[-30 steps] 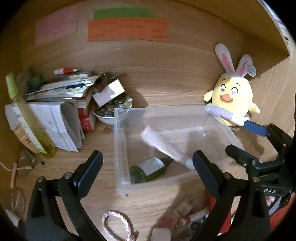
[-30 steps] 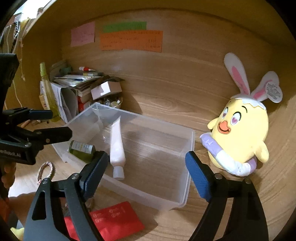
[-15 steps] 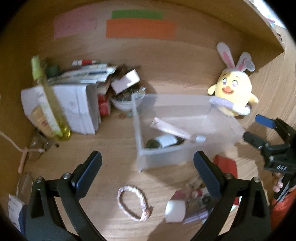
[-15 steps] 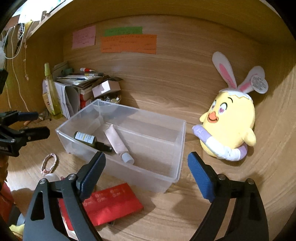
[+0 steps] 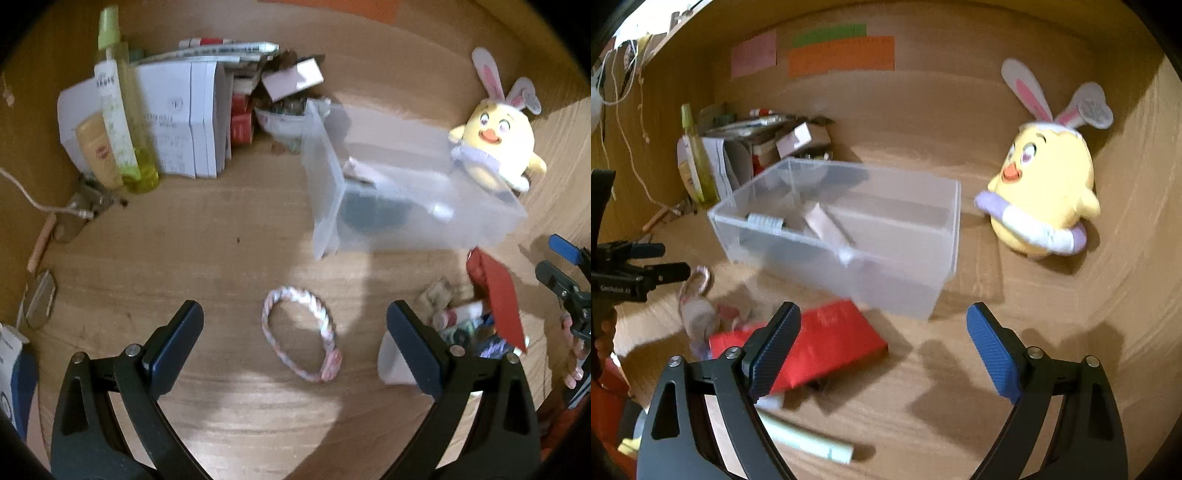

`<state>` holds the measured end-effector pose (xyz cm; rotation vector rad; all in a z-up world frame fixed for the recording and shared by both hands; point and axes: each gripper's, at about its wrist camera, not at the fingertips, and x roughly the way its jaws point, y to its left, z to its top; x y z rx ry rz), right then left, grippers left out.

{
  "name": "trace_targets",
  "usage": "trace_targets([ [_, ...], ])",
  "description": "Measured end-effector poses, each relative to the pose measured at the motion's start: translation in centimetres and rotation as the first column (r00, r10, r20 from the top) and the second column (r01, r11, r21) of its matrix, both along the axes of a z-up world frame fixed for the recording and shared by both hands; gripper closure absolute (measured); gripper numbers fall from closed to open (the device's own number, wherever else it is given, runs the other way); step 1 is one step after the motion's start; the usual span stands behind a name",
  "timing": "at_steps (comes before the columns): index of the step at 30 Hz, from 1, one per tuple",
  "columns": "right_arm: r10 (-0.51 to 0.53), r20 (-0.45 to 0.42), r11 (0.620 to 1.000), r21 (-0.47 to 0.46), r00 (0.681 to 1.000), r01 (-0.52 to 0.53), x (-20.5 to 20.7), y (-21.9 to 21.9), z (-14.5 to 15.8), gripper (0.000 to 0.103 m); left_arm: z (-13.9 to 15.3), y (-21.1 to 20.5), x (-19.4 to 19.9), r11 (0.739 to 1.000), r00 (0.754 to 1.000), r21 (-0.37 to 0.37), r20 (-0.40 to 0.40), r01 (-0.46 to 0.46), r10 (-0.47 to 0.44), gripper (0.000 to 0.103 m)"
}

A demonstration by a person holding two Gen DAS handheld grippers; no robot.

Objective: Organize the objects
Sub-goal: 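Grasp the braided rope bracelet with the left tool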

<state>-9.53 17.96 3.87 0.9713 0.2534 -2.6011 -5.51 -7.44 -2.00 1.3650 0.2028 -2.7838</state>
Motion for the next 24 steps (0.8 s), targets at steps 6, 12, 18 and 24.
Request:
trace_targets([
  [6,0.003,0.052,0.999,0.039,0.999,-0.005,1.4,1.2,-2.0,0.013,-1.4,-0.1,1.1,1.000,0.999,0.019,0.036,-0.003,0.002,0.002],
  [12,0.017,0.110,0.996,0.084,0.994,-0.027,0.8,0.6,-4.1,0.013,-2.6,0.0,1.2,0.999,0.997,0.037,0.073,-0.006,0.003,0.002],
  [18,0.056,0.132,0.995,0.080,0.990,-0.067,0.1,-0.6,-4.8,0.013,-2.6,0.1,1.2,1.000,0.998,0.023,0.061,-0.015,0.013,0.002],
  [24,0.074,0.127,0.995,0.056,0.989,-0.081,-1.0,-2.0,-4.5,0.013,-2.5,0.2,1.0,1.000,0.999,0.019,0.032,-0.012,0.011,0.012],
])
